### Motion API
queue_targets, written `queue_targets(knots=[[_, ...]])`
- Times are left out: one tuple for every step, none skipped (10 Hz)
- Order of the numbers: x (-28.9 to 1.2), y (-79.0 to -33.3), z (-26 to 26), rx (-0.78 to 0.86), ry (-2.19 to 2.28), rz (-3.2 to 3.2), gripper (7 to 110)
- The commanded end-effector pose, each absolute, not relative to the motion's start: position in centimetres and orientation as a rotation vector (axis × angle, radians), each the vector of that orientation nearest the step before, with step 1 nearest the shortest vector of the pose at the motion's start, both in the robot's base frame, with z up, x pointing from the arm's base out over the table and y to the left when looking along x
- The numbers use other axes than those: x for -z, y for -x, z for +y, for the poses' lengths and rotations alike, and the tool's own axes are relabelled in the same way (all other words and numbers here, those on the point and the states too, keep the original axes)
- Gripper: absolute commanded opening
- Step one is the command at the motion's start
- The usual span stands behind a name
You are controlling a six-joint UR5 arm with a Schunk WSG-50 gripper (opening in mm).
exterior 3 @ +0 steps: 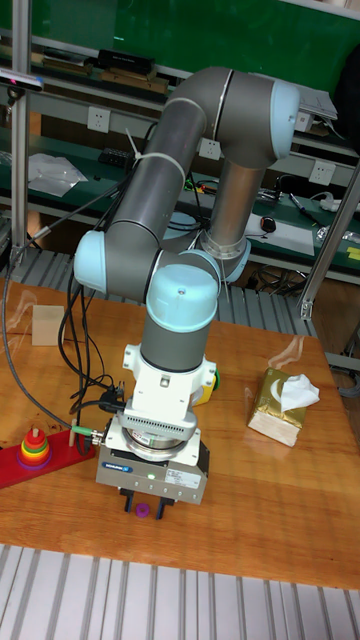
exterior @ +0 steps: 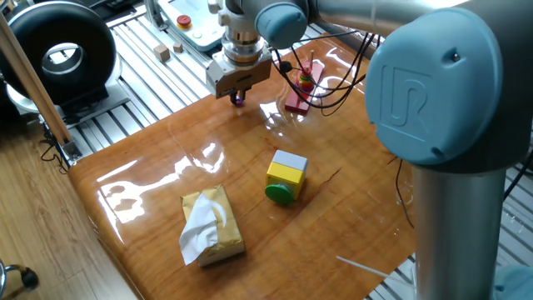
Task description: Take out one Hanoi block and throw it aside
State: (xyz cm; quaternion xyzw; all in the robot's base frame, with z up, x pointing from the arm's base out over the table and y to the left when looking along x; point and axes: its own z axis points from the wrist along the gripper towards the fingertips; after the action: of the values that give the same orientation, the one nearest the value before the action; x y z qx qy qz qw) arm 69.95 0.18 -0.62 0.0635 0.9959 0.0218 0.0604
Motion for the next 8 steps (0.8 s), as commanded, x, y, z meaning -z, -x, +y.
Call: queue_targets(knots=[[0.5,-70.1,0.5,-0.097,-0.192,3.01,44],[0.5,-70.1,0.5,-0.099,-0.195,3.01,44],[0.3,-70.0,0.4,-0.09,-0.197,3.014,44],[-0.3,-69.9,0.0,-0.066,-0.188,3.02,44],[-1.1,-69.8,0.0,-0.063,-0.184,3.027,44],[-2.0,-69.8,-0.2,-0.06,-0.182,3.036,44],[-2.7,-69.8,-0.5,-0.052,-0.179,3.039,44],[-3.3,-69.8,-0.6,-0.047,-0.177,3.044,44]])
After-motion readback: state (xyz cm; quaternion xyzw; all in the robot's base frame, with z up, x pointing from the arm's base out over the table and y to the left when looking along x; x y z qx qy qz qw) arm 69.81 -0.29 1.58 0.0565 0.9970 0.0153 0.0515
